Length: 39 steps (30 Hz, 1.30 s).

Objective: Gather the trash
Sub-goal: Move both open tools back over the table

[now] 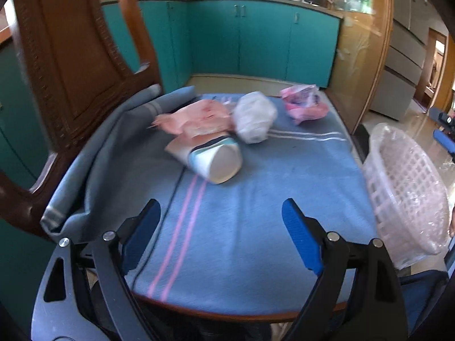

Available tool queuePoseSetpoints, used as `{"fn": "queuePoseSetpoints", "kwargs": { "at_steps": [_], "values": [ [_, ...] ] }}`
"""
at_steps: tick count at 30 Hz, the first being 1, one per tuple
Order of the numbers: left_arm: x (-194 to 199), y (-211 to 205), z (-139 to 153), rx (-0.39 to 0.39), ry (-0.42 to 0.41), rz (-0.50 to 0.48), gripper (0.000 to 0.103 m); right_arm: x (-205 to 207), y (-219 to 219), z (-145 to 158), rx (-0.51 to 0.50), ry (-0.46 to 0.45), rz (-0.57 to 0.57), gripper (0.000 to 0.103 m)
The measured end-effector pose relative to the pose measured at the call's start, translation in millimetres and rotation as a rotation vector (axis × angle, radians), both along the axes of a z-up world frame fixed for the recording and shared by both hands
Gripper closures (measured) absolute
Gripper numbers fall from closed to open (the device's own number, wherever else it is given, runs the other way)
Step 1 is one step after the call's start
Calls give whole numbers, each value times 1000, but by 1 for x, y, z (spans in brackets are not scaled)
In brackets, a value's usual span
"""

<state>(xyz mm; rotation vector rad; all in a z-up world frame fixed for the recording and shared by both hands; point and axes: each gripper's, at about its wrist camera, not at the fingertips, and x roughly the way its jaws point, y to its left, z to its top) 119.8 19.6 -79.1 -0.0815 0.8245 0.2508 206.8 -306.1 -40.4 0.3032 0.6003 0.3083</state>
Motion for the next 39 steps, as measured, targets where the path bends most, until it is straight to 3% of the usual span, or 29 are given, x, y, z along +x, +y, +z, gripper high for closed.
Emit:
{"fn": "queuePoseSetpoints", "kwargs": {
  "at_steps": [3, 18, 39],
  "values": [
    [-6, 7, -6, 2, 22, 20, 15, 0, 19, 1, -13, -12, 49, 15],
    [-10, 5, -15, 7, 50, 15, 14, 1, 66, -2, -48, -3, 161, 15],
    [-17, 10, -14, -3, 36, 23, 14, 0, 90, -7, -88, 11, 216, 15]
  ]
}}
